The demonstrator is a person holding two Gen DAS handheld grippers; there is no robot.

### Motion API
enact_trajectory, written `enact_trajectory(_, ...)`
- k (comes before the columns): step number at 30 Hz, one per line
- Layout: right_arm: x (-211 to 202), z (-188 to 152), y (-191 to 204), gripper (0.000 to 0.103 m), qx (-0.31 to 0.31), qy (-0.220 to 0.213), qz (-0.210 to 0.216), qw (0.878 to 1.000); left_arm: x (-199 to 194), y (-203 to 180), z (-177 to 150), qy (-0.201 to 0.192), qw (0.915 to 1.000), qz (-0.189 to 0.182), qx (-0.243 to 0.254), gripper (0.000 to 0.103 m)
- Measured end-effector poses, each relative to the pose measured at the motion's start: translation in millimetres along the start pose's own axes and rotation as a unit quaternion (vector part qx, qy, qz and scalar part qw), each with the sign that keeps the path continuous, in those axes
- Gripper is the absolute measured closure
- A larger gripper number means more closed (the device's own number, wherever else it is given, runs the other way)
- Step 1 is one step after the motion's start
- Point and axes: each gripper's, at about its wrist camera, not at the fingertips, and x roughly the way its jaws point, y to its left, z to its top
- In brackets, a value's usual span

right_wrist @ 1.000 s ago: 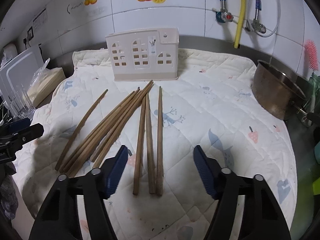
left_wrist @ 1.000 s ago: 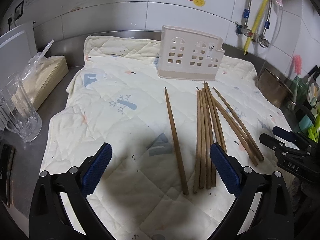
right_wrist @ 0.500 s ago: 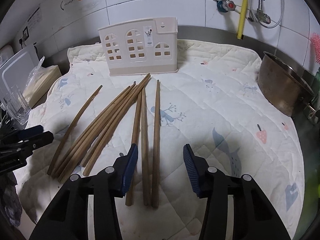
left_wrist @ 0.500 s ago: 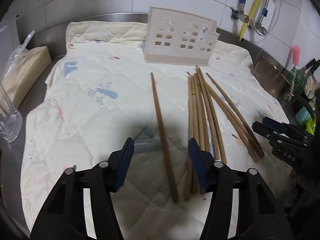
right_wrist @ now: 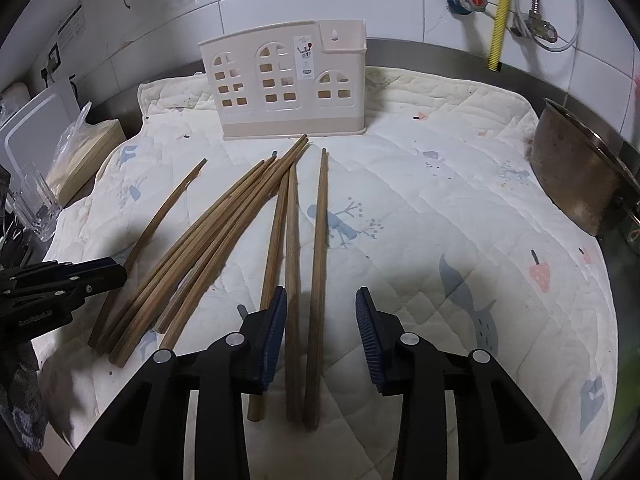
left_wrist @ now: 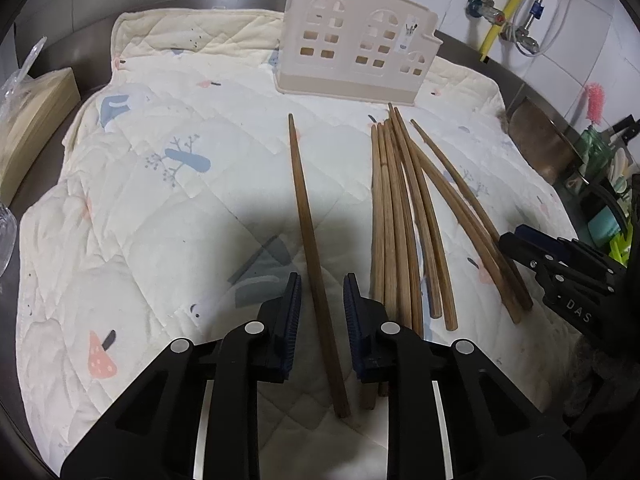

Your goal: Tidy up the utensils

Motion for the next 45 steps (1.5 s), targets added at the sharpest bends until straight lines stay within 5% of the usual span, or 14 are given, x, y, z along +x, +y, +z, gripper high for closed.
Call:
enact_trajectory(13, 7.6, -0.1, -0.3, 0.089, 0.000, 0.008, 0.005, 1.000, 5.8, 1.8, 0.3, 0.012, 0.9999, -0.001, -0.009, 0.086)
enact_trajectory(28, 14.4, -5.5, 5.4, 0.095, -0.018, 0.006, -0.019, 1.000, 8.3, -0.8, 3.6, 0.018, 0.9997, 0.012, -0.011, 0.086)
enact_trajectory(31, 11.8, -5.2, 4.6, 0.096, -0.015, 0.002, -0.017, 1.000, 7.6, 0.8, 5.5, 0.019, 0.9996, 0.015, -0.015, 0.094)
enact_trajectory(45, -50.5, 30.6, 6.7, 0.097, -0.021, -0.096, -0.017, 0.995, -45.3, 0.4, 34.5, -0.047, 0.9988, 0.012, 0.010, 0.096)
